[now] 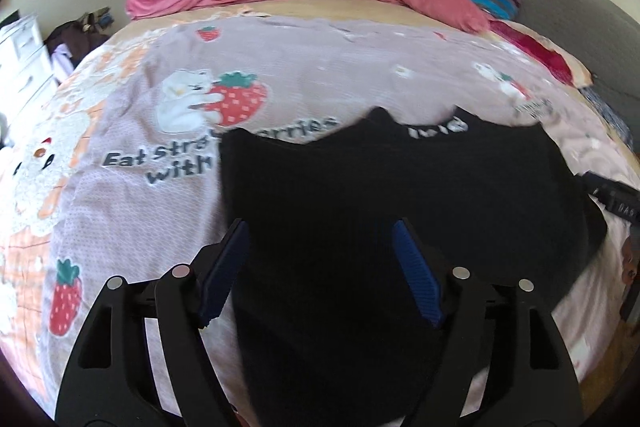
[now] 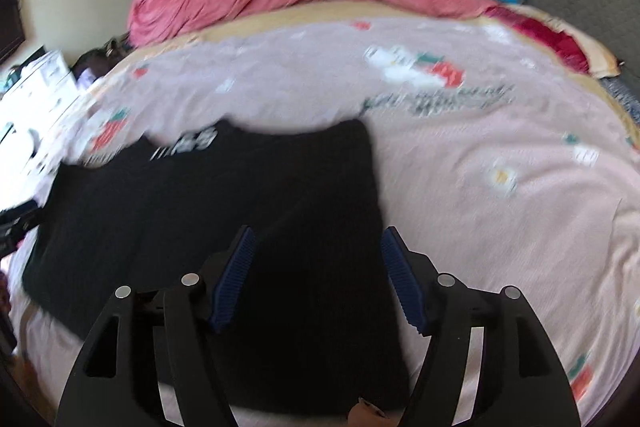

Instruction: Fold small clothes

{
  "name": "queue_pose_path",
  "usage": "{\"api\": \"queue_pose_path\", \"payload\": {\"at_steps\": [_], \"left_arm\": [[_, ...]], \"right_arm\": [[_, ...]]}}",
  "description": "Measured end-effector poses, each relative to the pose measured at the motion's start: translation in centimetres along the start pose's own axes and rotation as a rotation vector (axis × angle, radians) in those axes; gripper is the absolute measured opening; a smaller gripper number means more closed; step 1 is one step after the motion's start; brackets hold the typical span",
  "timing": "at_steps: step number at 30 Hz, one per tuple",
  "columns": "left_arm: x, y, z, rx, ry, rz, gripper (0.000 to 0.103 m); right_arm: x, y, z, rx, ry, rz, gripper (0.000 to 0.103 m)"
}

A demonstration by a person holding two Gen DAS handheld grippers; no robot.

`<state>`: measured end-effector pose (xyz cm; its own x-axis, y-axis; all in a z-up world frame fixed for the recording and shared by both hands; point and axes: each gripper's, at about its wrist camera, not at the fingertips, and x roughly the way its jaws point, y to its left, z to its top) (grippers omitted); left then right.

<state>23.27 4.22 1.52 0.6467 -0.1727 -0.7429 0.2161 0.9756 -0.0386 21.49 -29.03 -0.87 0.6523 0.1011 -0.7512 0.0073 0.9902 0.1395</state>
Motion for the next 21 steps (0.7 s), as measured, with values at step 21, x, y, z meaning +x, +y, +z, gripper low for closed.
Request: {"api": "queue_pose_path", "payload": {"at_steps": [21], "left_arm": [[-1.9,1.7,-6.1,-0.050,0.112,-0.086,0.079]], "right_arm": [[-7.2,1.1,-8.7,0.080,-0.018,-0.019,0.079]]}}
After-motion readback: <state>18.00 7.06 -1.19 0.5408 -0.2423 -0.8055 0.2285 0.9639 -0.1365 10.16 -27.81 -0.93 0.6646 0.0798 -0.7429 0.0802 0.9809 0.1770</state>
